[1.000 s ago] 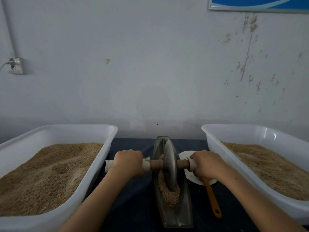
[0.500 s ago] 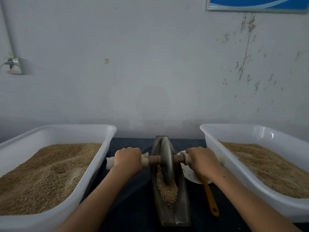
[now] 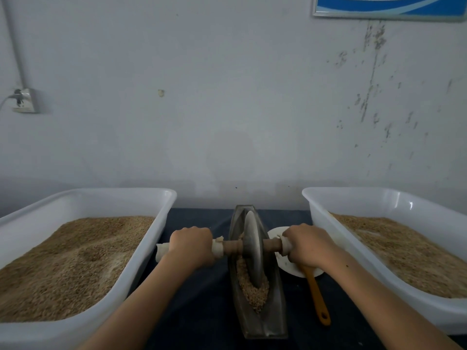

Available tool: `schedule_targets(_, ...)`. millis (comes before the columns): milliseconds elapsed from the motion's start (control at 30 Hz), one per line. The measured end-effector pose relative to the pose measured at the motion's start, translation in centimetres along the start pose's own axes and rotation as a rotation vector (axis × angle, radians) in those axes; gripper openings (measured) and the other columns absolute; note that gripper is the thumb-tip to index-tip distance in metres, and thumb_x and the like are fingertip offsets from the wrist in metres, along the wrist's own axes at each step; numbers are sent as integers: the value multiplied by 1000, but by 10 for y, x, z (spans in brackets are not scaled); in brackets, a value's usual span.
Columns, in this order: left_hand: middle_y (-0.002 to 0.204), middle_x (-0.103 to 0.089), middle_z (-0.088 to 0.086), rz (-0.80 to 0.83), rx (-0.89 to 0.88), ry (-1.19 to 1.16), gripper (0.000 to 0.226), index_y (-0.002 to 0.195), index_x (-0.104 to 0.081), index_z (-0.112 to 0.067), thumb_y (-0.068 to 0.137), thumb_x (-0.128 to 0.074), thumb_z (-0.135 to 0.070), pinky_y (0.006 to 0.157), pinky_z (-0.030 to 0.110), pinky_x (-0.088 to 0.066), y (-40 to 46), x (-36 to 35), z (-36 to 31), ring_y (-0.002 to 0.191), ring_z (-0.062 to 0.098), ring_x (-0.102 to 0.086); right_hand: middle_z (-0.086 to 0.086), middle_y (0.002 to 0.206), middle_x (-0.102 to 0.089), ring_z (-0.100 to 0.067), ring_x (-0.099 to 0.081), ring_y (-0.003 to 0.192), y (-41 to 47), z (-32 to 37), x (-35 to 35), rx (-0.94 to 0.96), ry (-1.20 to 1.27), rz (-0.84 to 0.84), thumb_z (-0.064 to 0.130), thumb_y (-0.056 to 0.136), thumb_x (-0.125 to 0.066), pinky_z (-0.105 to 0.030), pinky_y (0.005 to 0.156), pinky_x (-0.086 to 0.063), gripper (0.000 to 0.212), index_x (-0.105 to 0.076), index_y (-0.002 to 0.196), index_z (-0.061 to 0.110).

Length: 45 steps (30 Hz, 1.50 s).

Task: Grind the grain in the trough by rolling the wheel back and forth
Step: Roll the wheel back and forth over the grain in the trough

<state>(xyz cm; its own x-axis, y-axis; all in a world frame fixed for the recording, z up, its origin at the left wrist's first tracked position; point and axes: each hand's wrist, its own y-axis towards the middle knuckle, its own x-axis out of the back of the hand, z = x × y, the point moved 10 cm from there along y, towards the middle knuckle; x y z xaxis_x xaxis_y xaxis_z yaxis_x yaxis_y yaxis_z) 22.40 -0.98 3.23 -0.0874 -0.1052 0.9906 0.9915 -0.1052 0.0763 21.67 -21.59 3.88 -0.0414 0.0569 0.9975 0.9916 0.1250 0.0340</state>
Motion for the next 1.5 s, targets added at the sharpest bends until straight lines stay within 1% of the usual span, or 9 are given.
schedule_targets(367,99,-64,-2,-94,19,-8,22,105,-60,-20,86,-61,-30,74,27,-42,11,8,-4,90,15,-61,2,104,-65,-17,-61,97,9,-3,4,-31,19,-157,20,92,-55,-34,95,-45,14,-56,104,26)
schedule_targets(567,95,-63,-3,-21,4,-44,22,104,-60,-20,85,-63,-29,75,25,-45,4,-5,2,84,12,-59,1,106,-65,-17,-60,98,5,0,6,-7,-68,-106,22,88,-59,-30,89,-44,22,-60,110,21)
schedule_targets(733,94,-63,-3,-20,-17,-27,21,102,-61,-20,85,-63,-30,79,26,-49,-4,-5,2,88,14,-62,1,95,-67,-15,-62,87,-2,0,5,9,-40,-55,22,86,-60,-26,76,-46,19,-65,104,21)
schedule_targets(867,95,-64,-3,-54,-21,-41,19,102,-60,-21,86,-62,-31,80,27,-49,-4,-1,1,87,13,-61,1,98,-66,-15,-62,90,-1,0,4,9,-28,-87,21,86,-60,-28,80,-46,18,-64,104,21)
schedule_targets(1033,94,-62,-6,-208,4,-96,8,93,-52,-26,90,-53,-33,68,26,-40,-7,7,2,78,12,-55,7,101,-64,-15,-58,95,-3,2,13,47,-8,-374,24,91,-54,-30,88,-40,8,-52,98,28)
schedule_targets(1133,93,-63,-7,-327,6,-88,13,87,-42,-27,92,-50,-36,64,25,-34,-10,14,2,70,9,-46,9,99,-62,-14,-55,93,-2,1,11,52,-5,-426,25,91,-55,-29,86,-37,8,-49,94,29)
schedule_targets(1300,97,-62,-6,-293,-16,-44,8,94,-48,-26,91,-51,-33,67,26,-36,-9,14,-1,79,12,-55,7,97,-63,-12,-57,91,-3,-1,8,74,34,-364,25,91,-55,-29,90,-41,9,-48,91,31)
schedule_targets(1367,98,-63,-4,-226,-39,-16,11,98,-54,-24,89,-54,-31,70,26,-40,-7,12,-4,87,14,-59,7,94,-63,-12,-57,86,-4,-3,5,83,50,-260,23,89,-56,-28,86,-44,10,-49,89,31)
schedule_targets(1500,96,-64,-4,-105,-79,0,20,102,-58,-21,86,-61,-33,77,26,-46,-5,7,-3,86,12,-60,4,93,-64,-12,-61,86,-3,-6,-6,83,84,-10,20,84,-61,-26,77,-48,14,-60,97,27)
